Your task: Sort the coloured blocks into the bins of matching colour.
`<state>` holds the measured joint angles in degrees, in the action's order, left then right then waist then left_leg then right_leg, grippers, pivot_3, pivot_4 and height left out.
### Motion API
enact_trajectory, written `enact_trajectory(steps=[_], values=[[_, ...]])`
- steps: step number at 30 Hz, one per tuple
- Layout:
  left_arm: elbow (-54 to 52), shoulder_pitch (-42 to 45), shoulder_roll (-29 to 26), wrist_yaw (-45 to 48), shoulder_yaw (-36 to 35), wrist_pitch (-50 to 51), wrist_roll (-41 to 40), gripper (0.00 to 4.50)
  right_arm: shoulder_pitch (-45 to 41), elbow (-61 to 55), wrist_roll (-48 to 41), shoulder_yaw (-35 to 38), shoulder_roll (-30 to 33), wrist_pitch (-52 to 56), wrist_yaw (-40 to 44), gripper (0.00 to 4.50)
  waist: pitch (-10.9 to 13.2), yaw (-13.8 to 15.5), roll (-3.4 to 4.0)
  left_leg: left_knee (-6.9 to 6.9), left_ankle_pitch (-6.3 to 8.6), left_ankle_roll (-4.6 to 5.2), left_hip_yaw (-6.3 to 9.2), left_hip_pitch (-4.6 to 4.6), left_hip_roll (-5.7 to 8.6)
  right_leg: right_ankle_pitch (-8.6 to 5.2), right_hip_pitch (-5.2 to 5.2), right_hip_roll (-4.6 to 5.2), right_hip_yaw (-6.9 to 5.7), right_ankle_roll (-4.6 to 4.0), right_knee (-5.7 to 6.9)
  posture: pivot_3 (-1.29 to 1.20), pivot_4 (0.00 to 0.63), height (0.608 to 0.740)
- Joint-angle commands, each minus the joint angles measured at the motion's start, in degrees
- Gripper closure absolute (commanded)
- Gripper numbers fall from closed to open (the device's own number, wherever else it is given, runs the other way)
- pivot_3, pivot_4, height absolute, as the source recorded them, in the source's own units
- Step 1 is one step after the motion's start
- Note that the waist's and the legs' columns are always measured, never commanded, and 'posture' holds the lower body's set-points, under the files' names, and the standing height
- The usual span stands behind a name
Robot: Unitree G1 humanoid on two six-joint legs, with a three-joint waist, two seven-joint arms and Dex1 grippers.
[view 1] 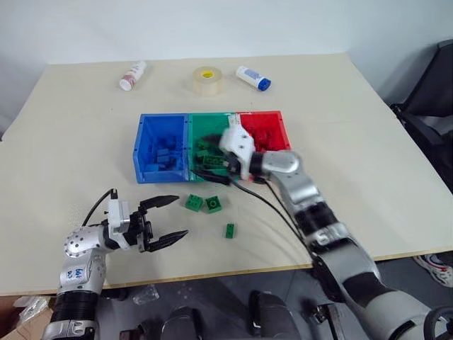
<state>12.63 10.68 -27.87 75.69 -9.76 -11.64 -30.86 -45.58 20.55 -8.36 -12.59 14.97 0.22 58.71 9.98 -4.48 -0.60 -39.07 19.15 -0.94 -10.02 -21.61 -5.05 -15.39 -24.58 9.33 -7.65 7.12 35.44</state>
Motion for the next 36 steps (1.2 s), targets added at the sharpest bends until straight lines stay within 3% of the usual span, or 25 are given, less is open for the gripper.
enact_trajectory(steps=[1,6,10,16,22,29,36], values=[[0.81,0.44,-0.41,1.08,-0.17,-0.57,-0.20,0.00,5.26,-14.13,-5.35,3.49,5.78,6.79,2.83,0.03,0.00,0.00,0.00,0.00,0.00,0.00,-0.01,0.00,0.00,0.00,0.00,0.00,0.01,0.00,0.00,0.00,0.150,0.740],[1.67,-0.33,-1.29,2.38,-1.00,-0.68,-0.64,0.00,18.73,-31.27,-11.17,8.68,18.73,17.55,5.20,0.03,0.00,0.54,-0.01,0.00,0.00,0.00,0.03,0.02,-0.01,0.00,0.00,0.01,0.00,0.00,-0.01,0.00,0.150,0.740],[1.55,-1.68,-1.96,3.25,-1.91,-0.49,-1.11,0.00,28.27,-38.61,-14.35,14.48,27.47,23.00,5.62,0.03,0.01,1.42,-0.01,-0.01,0.03,0.02,0.01,0.02,-0.01,0.00,0.00,0.01,0.02,0.00,-0.10,0.00,0.150,0.740],[2.46,-1.64,-2.67,4.33,-2.81,-0.34,-1.48,0.00,34.30,-42.85,-16.20,16.45,34.51,25.45,7.66,0.03,0.01,1.84,-0.03,-0.03,0.04,0.04,0.01,0.05,-0.01,0.00,0.03,0.02,0.03,-0.01,-0.40,0.00,0.150,0.740],[1.98,-1.03,-2.85,3.73,-2.84,-0.23,-1.17,0.00,29.93,-42.78,-14.65,9.38,32.88,26.78,7.53,0.03,0.01,1.87,-0.04,-0.03,0.03,0.05,0.01,0.07,-0.02,0.01,0.03,0.02,0.03,-0.02,-0.39,0.00,0.150,0.740],[-2.21,-3.81,-2.30,2.27,-2.79,0.46,-1.42,0.00,19.84,-34.06,-5.33,-4.96,23.58,24.83,4.35,0.03,0.01,1.91,-0.04,-0.03,0.03,0.04,-0.02,0.05,-0.01,0.01,0.02,0.02,0.00,-0.02,-0.35,0.00,0.150,0.740],[-5.55,-6.88,-2.42,0.96,-3.34,0.98,-1.84,0.00,16.22,-28.60,-1.15,-10.60,18.67,22.63,4.81,0.03,0.01,2.51,-0.04,-0.03,0.05,0.04,-0.01,0.01,-0.01,0.01,0.02,0.01,-0.05,-0.01,-0.14,0.00,0.150,0.740]])
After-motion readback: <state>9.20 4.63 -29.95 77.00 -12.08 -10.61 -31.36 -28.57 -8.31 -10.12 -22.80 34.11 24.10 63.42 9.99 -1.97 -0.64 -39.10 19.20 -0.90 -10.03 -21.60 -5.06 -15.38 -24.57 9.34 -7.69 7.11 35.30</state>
